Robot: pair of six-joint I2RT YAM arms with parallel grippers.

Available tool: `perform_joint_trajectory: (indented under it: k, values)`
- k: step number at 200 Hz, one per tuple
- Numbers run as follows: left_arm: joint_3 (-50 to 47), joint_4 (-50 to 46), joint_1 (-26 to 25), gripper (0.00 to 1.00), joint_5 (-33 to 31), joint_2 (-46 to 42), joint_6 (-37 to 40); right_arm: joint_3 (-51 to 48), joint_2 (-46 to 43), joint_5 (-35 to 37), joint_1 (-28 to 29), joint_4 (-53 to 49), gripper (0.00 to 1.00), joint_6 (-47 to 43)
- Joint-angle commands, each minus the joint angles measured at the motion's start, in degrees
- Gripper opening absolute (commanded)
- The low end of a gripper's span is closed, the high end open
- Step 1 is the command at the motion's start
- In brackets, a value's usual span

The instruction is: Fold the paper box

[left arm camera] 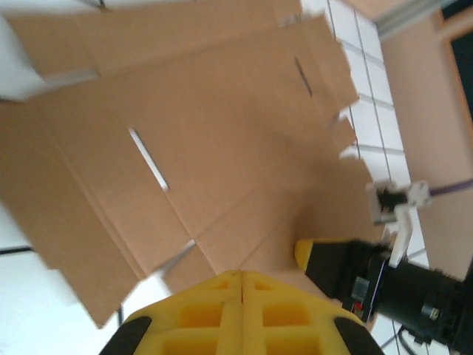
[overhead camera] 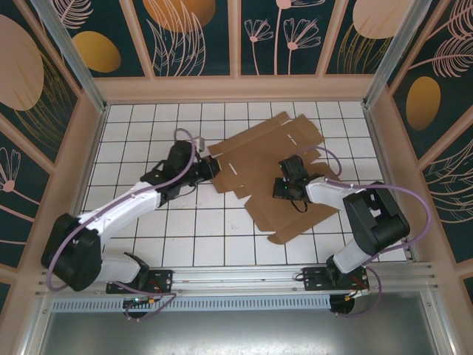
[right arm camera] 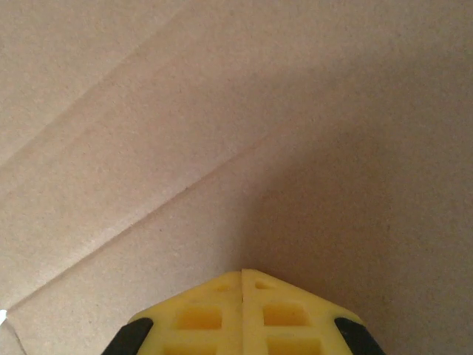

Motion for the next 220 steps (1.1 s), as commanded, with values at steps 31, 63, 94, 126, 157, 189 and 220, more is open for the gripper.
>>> perform_joint_trajectory:
  k: [31, 63, 94, 126, 157, 189, 220]
  values:
    - [0.2, 6.4, -1.4, 0.0, 1.8, 6.6, -5.1, -0.6, 5.5, -12.3, 5.7, 4.8, 0.0, 7.6]
    - [1.3, 3.7, -1.4, 0.0, -1.7, 6.9, -4.9, -1.4, 10.4, -29.1, 8.5, 24.6, 0.0, 20.5]
    - [3.1, 2.5, -1.3, 0.0, -0.1, 8.4, -4.2, -1.2, 8.8, -34.9, 9.3, 36.1, 0.0, 27.2]
    - [-1.1, 7.0, -1.3, 0.0, 2.9, 9.2, -7.3, -1.7, -2.1, -27.1, 3.6, 20.6, 0.0, 18.3]
    - [-2.9, 10.9, -2.3, 0.0, 6.8, 14.4, -10.1, 1.1, -6.8, -12.0, -0.2, 3.0, 0.0, 6.5]
    - [-0.5, 7.5, -4.9, 0.0, 6.3, 18.3, -9.0, 3.9, -3.8, 0.4, -1.0, -6.2, 0.0, -0.3]
    - [1.0, 4.8, -4.7, 0.0, 9.1, 23.5, -8.8, 4.2, 1.3, 5.7, -1.7, -8.4, 0.0, -0.9]
